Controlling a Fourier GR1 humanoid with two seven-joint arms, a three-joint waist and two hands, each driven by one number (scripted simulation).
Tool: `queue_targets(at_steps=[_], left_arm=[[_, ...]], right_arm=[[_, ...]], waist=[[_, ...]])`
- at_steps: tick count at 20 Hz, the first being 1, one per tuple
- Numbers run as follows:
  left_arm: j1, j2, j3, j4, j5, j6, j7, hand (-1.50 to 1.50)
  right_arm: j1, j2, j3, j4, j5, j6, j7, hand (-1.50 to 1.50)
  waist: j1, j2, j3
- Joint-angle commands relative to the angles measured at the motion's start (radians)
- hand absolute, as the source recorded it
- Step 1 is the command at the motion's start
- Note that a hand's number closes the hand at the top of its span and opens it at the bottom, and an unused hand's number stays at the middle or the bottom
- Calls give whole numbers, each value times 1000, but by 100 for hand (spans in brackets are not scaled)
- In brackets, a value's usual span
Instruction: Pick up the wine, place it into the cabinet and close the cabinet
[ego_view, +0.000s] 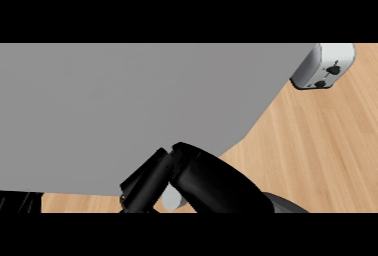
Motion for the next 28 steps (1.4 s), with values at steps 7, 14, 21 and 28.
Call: queue_targets(at_steps=[7, 14, 21, 28], left_arm=[[12, -6, 63, -97, 22, 0, 114, 150], [23, -30, 101, -19, 10, -83, 46, 150], [-78, -83, 71, 20, -61, -48, 82, 150], [-36, -56, 120, 7, -16, -97, 87, 150]], right_arm=[[-202, 12, -77, 289, -145, -85, -147, 150], [-208, 12, -203, 501, -174, 2, -238, 150], [-256, 7, -277, 702, -172, 112, -322, 150], [-246, -47, -331, 777, -147, 138, -391, 150]], waist=[[-4, -1, -1], [-4, 1, -1], [-10, 3, -1], [-2, 5, -1]])
